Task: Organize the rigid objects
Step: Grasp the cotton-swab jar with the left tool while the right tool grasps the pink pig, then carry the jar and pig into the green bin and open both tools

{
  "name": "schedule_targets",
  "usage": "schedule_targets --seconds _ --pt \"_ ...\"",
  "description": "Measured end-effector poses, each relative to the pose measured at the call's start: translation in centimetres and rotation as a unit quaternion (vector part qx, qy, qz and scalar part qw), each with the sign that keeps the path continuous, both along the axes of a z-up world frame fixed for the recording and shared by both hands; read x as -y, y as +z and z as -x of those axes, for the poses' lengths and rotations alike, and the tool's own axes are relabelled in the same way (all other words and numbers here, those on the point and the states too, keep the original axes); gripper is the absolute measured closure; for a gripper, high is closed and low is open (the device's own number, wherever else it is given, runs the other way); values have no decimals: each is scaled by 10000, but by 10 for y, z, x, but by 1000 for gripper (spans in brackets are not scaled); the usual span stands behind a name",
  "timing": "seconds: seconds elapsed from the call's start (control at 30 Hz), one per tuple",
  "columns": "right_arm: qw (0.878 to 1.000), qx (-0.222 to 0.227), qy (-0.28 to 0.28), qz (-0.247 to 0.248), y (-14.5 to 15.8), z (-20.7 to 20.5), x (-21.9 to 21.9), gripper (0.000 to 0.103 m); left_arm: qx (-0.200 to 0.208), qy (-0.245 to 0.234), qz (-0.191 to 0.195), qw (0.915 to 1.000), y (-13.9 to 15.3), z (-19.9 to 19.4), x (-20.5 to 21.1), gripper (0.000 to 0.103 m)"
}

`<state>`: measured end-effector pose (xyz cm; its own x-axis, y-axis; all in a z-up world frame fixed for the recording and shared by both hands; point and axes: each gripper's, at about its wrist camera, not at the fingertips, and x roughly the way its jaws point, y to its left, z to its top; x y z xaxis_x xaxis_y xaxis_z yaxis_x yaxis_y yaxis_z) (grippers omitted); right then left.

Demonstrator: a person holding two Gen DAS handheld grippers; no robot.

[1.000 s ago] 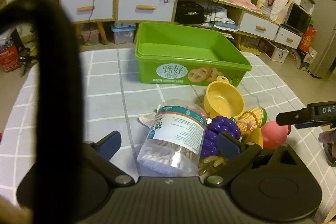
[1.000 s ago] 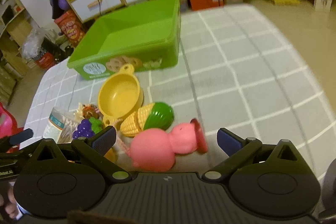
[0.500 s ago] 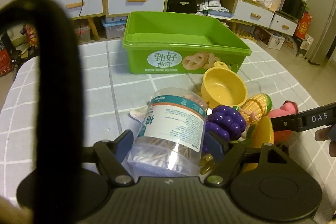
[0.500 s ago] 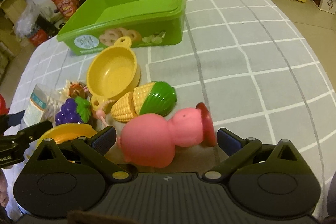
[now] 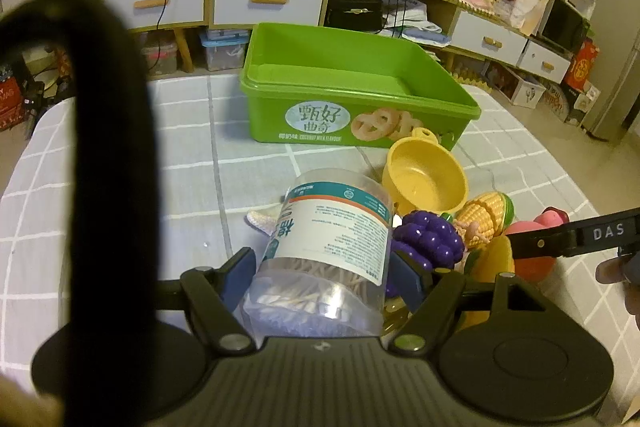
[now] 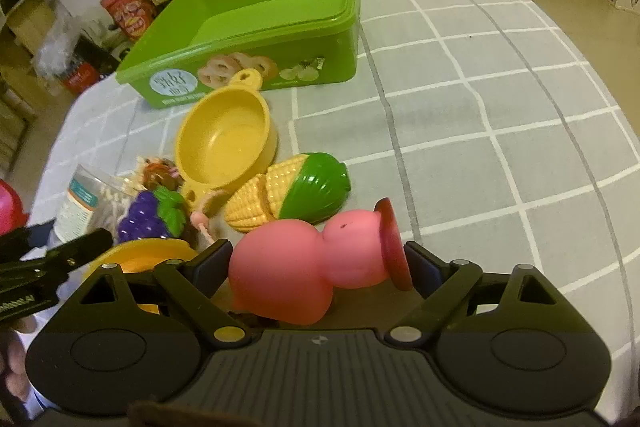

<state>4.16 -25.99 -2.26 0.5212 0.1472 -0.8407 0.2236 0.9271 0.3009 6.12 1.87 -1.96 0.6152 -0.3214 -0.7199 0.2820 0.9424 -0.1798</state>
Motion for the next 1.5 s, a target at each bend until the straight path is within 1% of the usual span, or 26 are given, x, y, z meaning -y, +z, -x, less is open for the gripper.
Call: schedule_targets --seconds 0.23,0.37,0.47,0.63,0.77,0.93,1.1,1.23,1.33,1.5 --pt "9993 287 -123 -208 22 4 7 13 68 120 264 9996 14 -1 -7 50" --pt "9975 349 -317 -527 31 3 19 13 -42 227 403 9989 18 -10 -8 50" --pt "9943 389 -505 -859 38 -3 29 13 -51 258 501 9984 25 -20 -6 50" --pt "9932 654 -631 -734 57 -23 36 13 69 412 811 9958 45 -48 -3 50" --pt "9910 844 -686 -777 61 -49 41 13 227 385 1006 9939 56 -72 6 50" --pt "9885 1026 -797 -773 57 -86 49 13 460 309 759 9956 58 -110 27 50" --pt "9865 1166 -769 -860 49 -115 52 13 561 295 537 9965 43 -146 41 50" --pt "9887 1168 -689 -639 42 -129 48 12 787 251 328 9960 32 -160 47 52" --pt "9899 1182 -625 -462 39 -135 44 12 786 264 258 9962 27 -170 51 52" --pt "9910 1154 -582 -350 34 -139 42 12 841 230 98 9961 21 -177 56 52"
